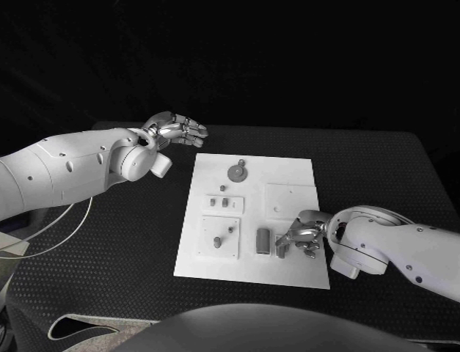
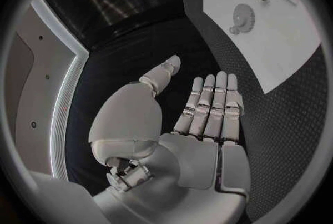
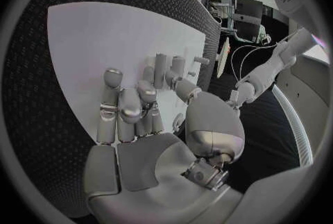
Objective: Assemble the parts on the task board
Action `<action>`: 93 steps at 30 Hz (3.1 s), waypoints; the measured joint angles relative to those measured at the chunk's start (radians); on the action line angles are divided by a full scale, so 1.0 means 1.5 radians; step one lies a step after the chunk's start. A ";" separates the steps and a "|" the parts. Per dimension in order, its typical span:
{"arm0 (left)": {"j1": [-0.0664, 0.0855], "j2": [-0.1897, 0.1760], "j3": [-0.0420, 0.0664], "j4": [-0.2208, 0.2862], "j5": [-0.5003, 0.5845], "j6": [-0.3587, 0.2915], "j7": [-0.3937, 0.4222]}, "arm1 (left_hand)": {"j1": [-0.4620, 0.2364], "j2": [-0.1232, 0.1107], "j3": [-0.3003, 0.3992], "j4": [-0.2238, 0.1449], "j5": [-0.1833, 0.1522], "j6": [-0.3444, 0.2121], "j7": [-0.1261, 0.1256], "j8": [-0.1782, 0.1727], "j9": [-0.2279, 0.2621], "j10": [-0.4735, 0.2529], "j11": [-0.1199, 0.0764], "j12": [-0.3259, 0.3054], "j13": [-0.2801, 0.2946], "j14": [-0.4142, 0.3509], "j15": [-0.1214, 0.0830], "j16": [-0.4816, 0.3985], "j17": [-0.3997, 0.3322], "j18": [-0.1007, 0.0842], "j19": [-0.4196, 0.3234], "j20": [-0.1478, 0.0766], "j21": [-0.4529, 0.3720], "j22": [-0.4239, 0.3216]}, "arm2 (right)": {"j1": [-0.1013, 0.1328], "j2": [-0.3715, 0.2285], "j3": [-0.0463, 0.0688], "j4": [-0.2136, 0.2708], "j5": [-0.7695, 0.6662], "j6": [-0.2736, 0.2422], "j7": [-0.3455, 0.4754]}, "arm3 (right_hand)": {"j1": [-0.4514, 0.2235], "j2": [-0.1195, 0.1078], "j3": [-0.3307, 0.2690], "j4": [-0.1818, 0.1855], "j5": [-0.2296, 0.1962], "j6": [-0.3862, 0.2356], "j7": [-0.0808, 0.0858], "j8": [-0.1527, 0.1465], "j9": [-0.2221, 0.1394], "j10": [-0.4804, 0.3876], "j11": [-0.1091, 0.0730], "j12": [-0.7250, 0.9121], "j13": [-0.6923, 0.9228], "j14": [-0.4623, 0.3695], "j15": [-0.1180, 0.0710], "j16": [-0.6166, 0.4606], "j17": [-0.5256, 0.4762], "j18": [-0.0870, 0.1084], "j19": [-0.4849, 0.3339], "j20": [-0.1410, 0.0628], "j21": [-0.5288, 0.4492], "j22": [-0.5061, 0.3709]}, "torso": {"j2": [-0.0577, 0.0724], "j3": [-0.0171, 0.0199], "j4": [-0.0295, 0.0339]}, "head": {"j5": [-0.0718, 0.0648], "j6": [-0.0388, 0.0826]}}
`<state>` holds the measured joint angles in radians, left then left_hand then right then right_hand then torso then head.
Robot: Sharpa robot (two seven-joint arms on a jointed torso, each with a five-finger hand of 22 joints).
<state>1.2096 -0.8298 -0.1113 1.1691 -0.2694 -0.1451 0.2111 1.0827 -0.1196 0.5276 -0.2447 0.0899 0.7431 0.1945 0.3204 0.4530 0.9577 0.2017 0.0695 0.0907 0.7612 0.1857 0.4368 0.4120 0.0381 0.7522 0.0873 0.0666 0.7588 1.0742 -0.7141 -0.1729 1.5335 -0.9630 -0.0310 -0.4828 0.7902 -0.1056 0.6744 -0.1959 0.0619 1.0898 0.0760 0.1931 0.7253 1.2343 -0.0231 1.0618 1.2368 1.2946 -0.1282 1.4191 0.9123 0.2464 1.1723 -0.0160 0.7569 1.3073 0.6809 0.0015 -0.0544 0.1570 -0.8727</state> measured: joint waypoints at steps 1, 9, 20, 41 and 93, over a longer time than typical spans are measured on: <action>0.000 0.000 0.000 0.000 0.000 0.000 0.000 | 0.000 0.000 0.000 0.000 0.000 0.000 0.000 0.000 0.000 0.000 0.000 0.000 0.000 0.000 0.000 0.000 0.000 0.000 0.000 0.000 0.000 0.000 | 0.000 0.000 0.000 0.000 0.000 0.000 0.000 | 0.005 0.013 -0.001 -0.015 0.000 0.000 0.000 0.002 0.000 0.000 0.000 0.000 0.000 0.000 0.000 0.000 0.001 0.000 0.000 0.000 0.000 0.000 | 0.000 0.0000 0.0001 | 0.000 0.000; 0.000 0.000 0.000 0.000 0.000 0.000 0.000 | 0.000 0.000 0.000 0.000 0.000 0.000 0.000 0.000 0.000 0.000 0.000 0.000 0.000 0.000 0.000 0.000 0.000 0.000 0.000 0.000 0.000 -0.001 | 0.000 0.000 0.001 0.000 -0.006 -0.003 0.001 | 0.050 0.054 0.007 -0.064 -0.005 0.000 0.000 0.004 0.001 0.005 -0.005 0.005 0.003 0.000 0.000 0.000 0.003 -0.003 0.000 0.000 0.000 0.000 | 0.000 0.0001 0.0003 | 0.000 0.000; 0.000 -0.001 0.000 0.000 -0.001 0.001 -0.001 | 0.000 0.000 0.000 0.000 0.000 0.000 0.000 0.000 0.000 0.000 0.000 0.000 0.000 0.000 0.000 0.000 0.001 0.000 0.000 0.000 0.000 -0.001 | 0.000 0.000 0.001 0.001 -0.012 -0.017 0.006 | 0.069 0.042 0.008 -0.065 -0.004 0.000 0.000 0.009 0.010 0.005 -0.005 0.012 0.006 0.001 0.001 0.003 0.008 0.000 0.000 0.000 0.000 0.000 | 0.000 0.0000 0.0005 | 0.001 0.000; 0.000 -0.001 0.000 0.000 -0.002 0.004 -0.003 | 0.000 0.000 0.000 0.000 0.000 0.000 0.000 0.000 0.000 0.000 0.000 0.000 0.000 0.000 0.000 0.000 0.001 0.000 0.000 0.000 0.000 0.000 | 0.000 0.002 0.003 -0.006 0.005 -0.021 0.006 | 0.076 0.048 -0.013 -0.057 -0.004 0.000 0.000 0.009 0.010 0.009 -0.004 0.010 0.003 0.001 -0.001 0.003 0.001 0.000 0.000 0.000 0.003 0.000 | 0.000 -0.0003 0.0006 | 0.001 0.000; 0.000 -0.002 0.000 0.000 -0.003 0.004 -0.003 | 0.000 0.000 0.000 0.000 0.000 0.000 0.000 0.003 -0.001 0.002 0.002 0.000 -0.001 0.000 0.000 -0.003 0.002 0.000 0.000 0.000 0.000 -0.001 | 0.001 -0.023 0.015 0.007 0.007 -0.028 0.048 | 0.017 -0.011 -0.004 -0.016 0.000 0.000 0.000 0.004 0.000 0.006 -0.006 0.004 -0.002 -0.003 0.000 0.001 -0.008 0.005 0.002 -0.001 -0.003 0.000 | 0.000 0.0005 -0.0010 | -0.003 0.000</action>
<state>1.2096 -0.8325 -0.1114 1.1692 -0.2746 -0.1392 0.2063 1.0827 -0.1196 0.5276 -0.2447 0.0899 0.7431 0.1945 0.3245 0.4518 0.9606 0.2046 0.0695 0.0894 0.7612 0.1857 0.4329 0.4152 0.0381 0.7524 0.0875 0.0666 0.7575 1.0761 -0.7489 -0.1497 1.5447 -0.9529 -0.0728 -0.4108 0.8154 -0.1224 0.6681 -0.2194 0.0620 1.0900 0.0757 0.1992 0.7259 1.2432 -0.0319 1.0677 1.2338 1.2908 -0.1281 1.4201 0.9008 0.2544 1.1748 -0.0182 0.7527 1.3079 0.6802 0.0023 -0.0558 0.1525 -0.8727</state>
